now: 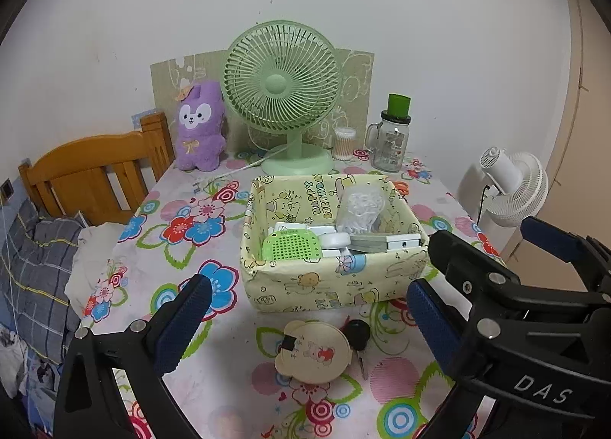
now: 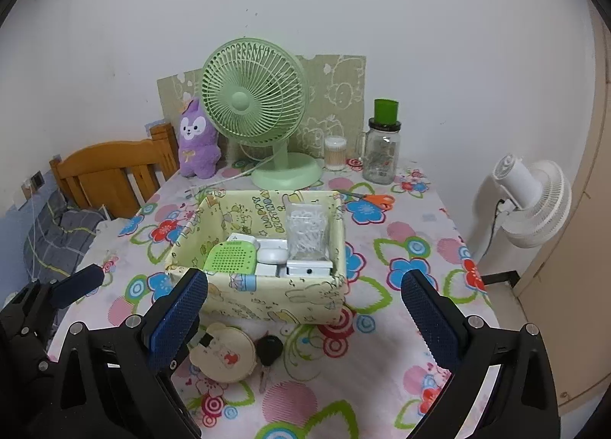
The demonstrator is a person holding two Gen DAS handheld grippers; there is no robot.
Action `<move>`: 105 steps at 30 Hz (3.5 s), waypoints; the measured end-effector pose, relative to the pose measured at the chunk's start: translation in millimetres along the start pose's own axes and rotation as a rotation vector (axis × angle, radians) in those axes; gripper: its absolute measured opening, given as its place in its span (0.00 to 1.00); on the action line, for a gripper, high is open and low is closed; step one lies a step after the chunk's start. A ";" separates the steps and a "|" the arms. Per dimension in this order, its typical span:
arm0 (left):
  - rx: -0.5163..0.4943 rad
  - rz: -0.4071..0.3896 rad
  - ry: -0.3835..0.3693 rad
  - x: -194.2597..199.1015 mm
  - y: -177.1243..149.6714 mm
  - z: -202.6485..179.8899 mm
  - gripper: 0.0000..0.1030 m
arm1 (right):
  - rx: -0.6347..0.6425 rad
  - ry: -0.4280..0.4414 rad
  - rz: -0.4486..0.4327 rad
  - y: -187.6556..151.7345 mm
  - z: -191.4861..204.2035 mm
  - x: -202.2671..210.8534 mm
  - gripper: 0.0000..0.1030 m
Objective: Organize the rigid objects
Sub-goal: 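Lift both open tools out of the box and back away, then reach the left tool to the round cream bunny case and grasp it, then grasp the black car key with the right tool while the left tool holds the case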
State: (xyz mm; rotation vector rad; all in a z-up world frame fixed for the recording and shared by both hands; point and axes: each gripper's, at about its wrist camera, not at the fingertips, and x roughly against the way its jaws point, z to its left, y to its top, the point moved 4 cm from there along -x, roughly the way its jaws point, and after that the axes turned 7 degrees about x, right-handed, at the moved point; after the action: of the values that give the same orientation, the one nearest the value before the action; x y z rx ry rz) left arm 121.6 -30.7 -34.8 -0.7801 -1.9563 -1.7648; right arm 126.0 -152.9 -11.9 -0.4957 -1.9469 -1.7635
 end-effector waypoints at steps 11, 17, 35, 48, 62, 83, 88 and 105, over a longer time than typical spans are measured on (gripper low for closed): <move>-0.013 -0.033 -0.008 26.6 -15.2 -6.5 1.00 | 0.007 -0.025 -0.029 -15.0 0.2 33.0 1.00; -0.019 -0.033 -0.005 34.7 -24.7 -7.3 1.00 | 0.014 -0.040 -0.038 -23.8 1.6 43.9 1.00; -0.011 -0.019 -0.003 22.6 -56.7 -2.7 1.00 | 0.007 0.001 -0.026 -59.5 3.0 38.4 1.00; -0.033 0.023 0.002 -16.8 -87.1 4.5 1.00 | 0.036 0.013 0.013 -90.7 10.1 -1.7 1.00; -0.055 0.127 0.036 -67.2 -104.3 11.4 1.00 | 0.081 0.006 0.062 -106.3 15.9 -43.9 1.00; -0.060 0.260 0.021 -118.9 -100.1 11.7 0.98 | 0.024 0.015 0.147 -106.4 1.8 -88.8 1.00; -0.057 0.272 0.008 -122.6 -97.7 11.3 0.95 | 0.004 0.029 0.158 -104.2 0.5 -94.1 0.99; -0.075 0.254 -0.002 -113.2 -96.5 19.4 0.78 | 0.015 0.035 0.228 -104.3 13.6 -111.7 0.99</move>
State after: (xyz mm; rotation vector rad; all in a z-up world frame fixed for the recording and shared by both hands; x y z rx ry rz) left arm 148.8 -32.6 -182.3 -1.0075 -1.7132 -1.6922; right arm 159.4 -146.3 -161.5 -0.6490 -1.8002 -1.6027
